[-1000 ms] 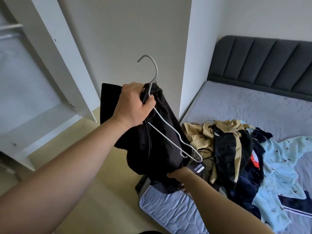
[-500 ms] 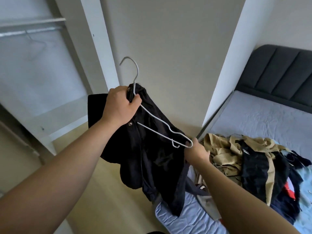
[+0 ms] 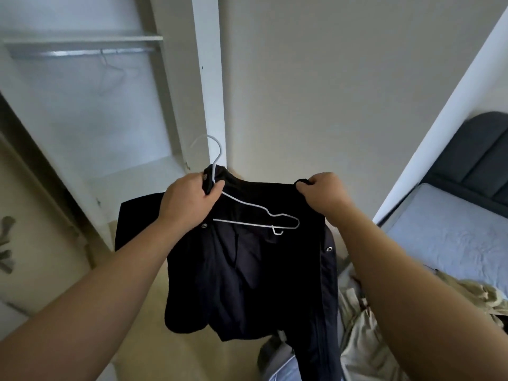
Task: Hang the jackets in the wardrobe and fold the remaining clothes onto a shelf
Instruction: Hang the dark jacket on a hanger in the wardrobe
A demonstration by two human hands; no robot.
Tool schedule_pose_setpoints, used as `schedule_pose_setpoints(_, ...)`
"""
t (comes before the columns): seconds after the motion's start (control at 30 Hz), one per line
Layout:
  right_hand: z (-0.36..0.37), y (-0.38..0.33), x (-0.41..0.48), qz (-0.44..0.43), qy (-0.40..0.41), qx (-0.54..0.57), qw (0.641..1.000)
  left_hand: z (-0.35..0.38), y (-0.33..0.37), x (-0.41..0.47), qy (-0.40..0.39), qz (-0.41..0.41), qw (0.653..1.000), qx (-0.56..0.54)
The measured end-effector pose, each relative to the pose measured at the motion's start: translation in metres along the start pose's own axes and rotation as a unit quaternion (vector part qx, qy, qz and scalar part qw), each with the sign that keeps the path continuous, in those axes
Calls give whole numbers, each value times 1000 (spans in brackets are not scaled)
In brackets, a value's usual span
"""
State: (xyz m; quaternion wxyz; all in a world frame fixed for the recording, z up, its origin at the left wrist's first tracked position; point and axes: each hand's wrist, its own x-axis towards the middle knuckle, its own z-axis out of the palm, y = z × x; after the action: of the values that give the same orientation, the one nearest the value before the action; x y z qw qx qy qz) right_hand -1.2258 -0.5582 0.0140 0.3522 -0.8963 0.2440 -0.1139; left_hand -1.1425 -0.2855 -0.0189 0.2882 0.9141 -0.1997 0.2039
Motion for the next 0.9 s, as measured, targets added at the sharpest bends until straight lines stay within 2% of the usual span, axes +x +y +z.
schedule_pose_setpoints(0.1,13,-35,25,62,-55,178,981,6,-15,13,9,-17,999,43)
schedule_pose_setpoints(0.2,36,-74,50,111,-132,341,924,15,-25,30,1,-24,998,63)
schedule_pose_setpoints(0.27,56,-98,67,107,-166,396,897,22,-30,47,-24,-24,998,61)
schedule_pose_setpoints(0.33,82,-112,82,67,-213,408,885,27,-39,71,-40,-44,998,15)
schedule_pose_setpoints(0.43,122,-118,101,-32,-287,335,897,28,-64,111,-49,-103,991,-64)
schedule_pose_setpoints(0.5,142,-121,116,-111,-311,236,914,30,-81,133,-64,-119,988,-72)
schedule_pose_setpoints(0.57,161,-128,138,-206,-312,84,924,37,-100,153,-77,-135,985,-77)
schedule_pose_setpoints(0.63,177,-133,161,-302,-244,-108,915,42,-119,168,-74,-155,981,-91)
schedule_pose_setpoints(0.7,191,-139,182,-369,-113,-251,888,44,-140,181,-64,-179,976,-109)
schedule_pose_setpoints(0.77,208,-148,203,-407,-57,-290,865,44,-161,194,-53,-196,973,-112)
schedule_pose_setpoints(0.9,249,-174,244,-425,-110,-225,870,44,-200,225,-30,-205,972,-111)
